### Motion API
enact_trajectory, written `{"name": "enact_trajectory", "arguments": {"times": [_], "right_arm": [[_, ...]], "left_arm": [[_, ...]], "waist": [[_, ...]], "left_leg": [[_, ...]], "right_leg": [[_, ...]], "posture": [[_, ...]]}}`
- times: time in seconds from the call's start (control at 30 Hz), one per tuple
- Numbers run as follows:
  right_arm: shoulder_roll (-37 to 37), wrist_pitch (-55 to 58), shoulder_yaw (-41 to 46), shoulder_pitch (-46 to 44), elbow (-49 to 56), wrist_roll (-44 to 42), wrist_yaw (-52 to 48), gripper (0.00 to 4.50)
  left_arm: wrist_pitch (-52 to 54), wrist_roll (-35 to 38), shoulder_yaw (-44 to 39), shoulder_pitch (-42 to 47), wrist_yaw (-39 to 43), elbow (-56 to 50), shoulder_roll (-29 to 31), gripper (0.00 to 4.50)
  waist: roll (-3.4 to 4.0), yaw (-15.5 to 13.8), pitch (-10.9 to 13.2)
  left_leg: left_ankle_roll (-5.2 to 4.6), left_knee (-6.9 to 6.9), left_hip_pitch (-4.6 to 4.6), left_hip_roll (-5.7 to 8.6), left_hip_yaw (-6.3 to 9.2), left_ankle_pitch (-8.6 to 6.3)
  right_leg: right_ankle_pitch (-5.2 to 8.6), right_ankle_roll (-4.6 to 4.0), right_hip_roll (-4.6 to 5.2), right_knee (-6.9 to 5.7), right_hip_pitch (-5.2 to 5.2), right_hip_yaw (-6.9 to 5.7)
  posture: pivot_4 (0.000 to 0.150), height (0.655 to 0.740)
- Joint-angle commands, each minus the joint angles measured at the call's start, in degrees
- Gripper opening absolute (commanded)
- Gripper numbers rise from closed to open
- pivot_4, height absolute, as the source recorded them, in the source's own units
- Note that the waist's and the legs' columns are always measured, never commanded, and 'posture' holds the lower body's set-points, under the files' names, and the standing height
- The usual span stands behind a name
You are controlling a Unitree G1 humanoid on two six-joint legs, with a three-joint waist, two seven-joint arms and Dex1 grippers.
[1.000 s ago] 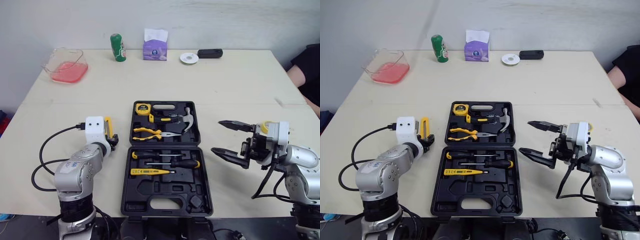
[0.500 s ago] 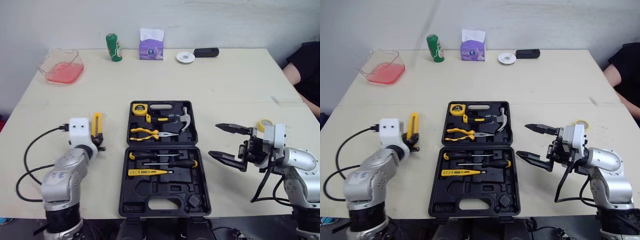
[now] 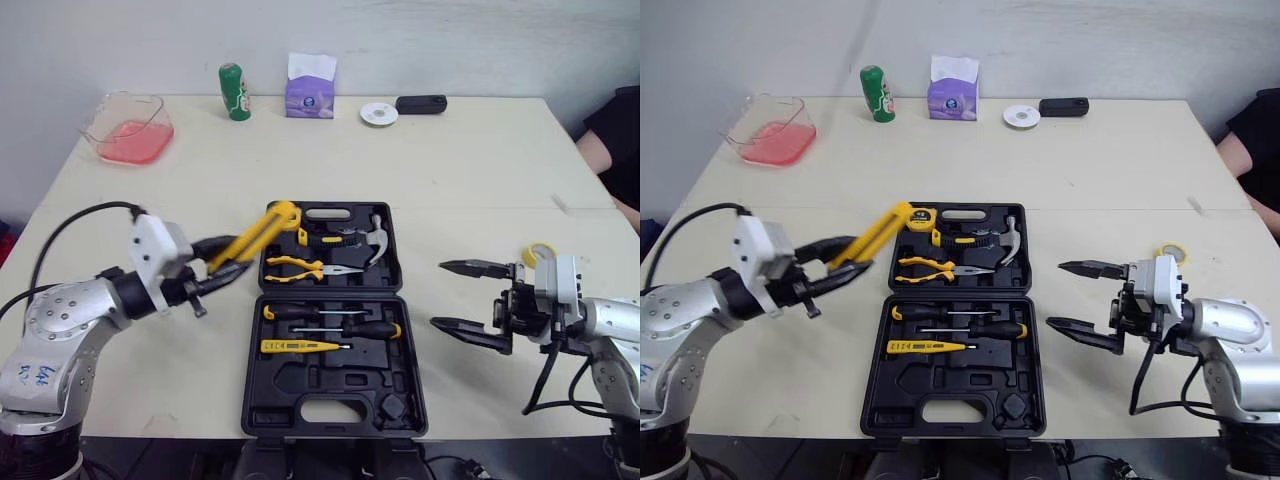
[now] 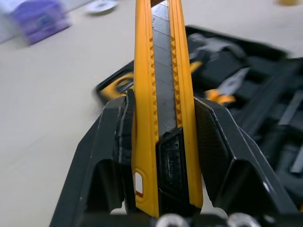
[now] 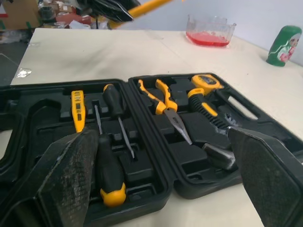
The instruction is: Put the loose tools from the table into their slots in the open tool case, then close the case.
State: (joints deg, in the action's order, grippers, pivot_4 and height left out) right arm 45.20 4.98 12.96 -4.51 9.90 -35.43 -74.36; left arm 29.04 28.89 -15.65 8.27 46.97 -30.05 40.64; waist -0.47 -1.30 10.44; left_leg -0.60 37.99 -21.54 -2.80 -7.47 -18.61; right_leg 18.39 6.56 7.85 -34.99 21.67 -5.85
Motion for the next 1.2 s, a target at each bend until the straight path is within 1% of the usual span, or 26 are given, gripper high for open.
{"name": "enact_trajectory", "arguments": {"times": [0.03, 0.17, 0.23, 0.33, 0.43, 0.6, 0.73, 0.83, 0.87, 1.2], "right_arm": [[3.8, 2.3, 2.9, 2.7, 5.0, -2.0, -2.1, 4.5], [4.9, 4.7, 4.6, 5.2, 8.6, -3.9, -1.1, 4.5], [5.0, 5.5, 5.3, 5.9, 9.8, -4.4, -0.5, 4.5], [6.0, 8.1, 8.0, 7.8, 13.7, -7.0, -0.1, 4.5], [6.8, 9.0, 10.1, 10.0, 14.7, -7.4, -0.7, 4.5], [7.2, 9.5, 13.2, 14.8, 15.4, -7.1, -1.5, 4.5], [6.8, 9.7, 14.2, 16.2, 15.9, -7.3, -0.8, 4.5], [6.4, 9.8, 14.8, 17.7, 16.4, -6.8, -0.5, 4.5], [6.3, 9.8, 15.0, 17.9, 16.5, -6.8, -0.3, 4.5], [6.4, 10.0, 15.9, 20.3, 18.1, -7.3, 0.5, 4.5]], "left_arm": [[0.5, 4.0, 4.8, 1.6, 6.5, -4.4, 3.2, 1.35], [4.0, 8.1, 9.6, 3.5, 10.3, -5.5, 5.2, 1.35], [3.6, 7.4, 12.2, 4.2, 10.7, -5.9, 5.0, 1.35], [1.2, 3.3, 20.3, 3.2, 12.6, -7.6, 4.8, 1.35], [-2.0, -1.9, 24.6, 3.1, 11.3, -6.3, 4.1, 1.35], [-3.3, -7.7, 29.7, 2.7, 10.1, -5.3, 4.2, 1.35], [-4.5, -11.4, 32.0, 3.0, 10.6, -4.4, 5.1, 1.35], [-2.2, -13.9, 34.2, 4.5, 10.3, -4.3, 5.7, 1.35], [-0.2, -13.7, 34.4, 4.7, 10.1, -4.5, 5.9, 1.35], [6.5, -15.4, 36.9, 5.3, 9.7, -7.0, 7.7, 1.35]], "waist": [[0.0, 0.0, 0.0], [0.0, 0.1, 0.0], [0.0, 0.2, 0.0], [0.02, 0.0, 0.0], [0.0, -0.1, 0.0], [-0.01, -0.2, 0.0], [0.0, 0.0, 0.0], [-0.01, -0.1, 0.0], [0.0, -0.1, 0.0], [0.0, -0.1, 0.0]], "left_leg": [[0.0, 0.0, -0.01, -0.01, 0.02, 0.0], [-0.01, 0.02, 0.02, -0.04, 0.01, 0.02], [-0.01, 0.02, 0.07, -0.04, -0.01, 0.03], [-0.01, 0.03, 0.09, -0.03, 0.01, 0.05], [-0.02, 0.03, 0.08, -0.03, 0.0, 0.04], [-0.04, 0.04, 0.07, -0.03, 0.05, 0.04], [-0.08, 0.05, 0.06, -0.02, 0.03, 0.03], [-0.06, 0.05, 0.08, -0.06, 0.08, 0.05], [-0.07, 0.05, 0.07, -0.06, 0.09, 0.05], [-0.09, 0.05, 0.08, -0.05, 0.1, 0.07]], "right_leg": [[0.0, 0.0, -0.03, 0.01, -0.01, -0.02], [0.0, 0.0, -0.11, -0.01, -0.04, -0.01], [0.0, 0.01, -0.12, -0.06, -0.06, 0.03], [0.0, 0.01, -0.13, -0.09, -0.06, 0.03], [0.0, 0.01, -0.14, -0.05, -0.07, 0.05], [0.0, 0.01, -0.14, -0.03, -0.09, 0.03], [-0.01, 0.01, -0.13, -0.02, -0.09, 0.04], [0.0, 0.01, -0.16, -0.05, -0.09, 0.01], [0.0, 0.0, -0.16, -0.05, -0.09, 0.0], [0.0, 0.0, -0.15, -0.08, -0.1, 0.02]], "posture": [[0.15, 0.74], [0.15, 0.74], [0.15, 0.74], [0.15, 0.74], [0.15, 0.74], [0.15, 0.74], [0.15, 0.74], [0.15, 0.74], [0.15, 0.74], [0.15, 0.74]]}}
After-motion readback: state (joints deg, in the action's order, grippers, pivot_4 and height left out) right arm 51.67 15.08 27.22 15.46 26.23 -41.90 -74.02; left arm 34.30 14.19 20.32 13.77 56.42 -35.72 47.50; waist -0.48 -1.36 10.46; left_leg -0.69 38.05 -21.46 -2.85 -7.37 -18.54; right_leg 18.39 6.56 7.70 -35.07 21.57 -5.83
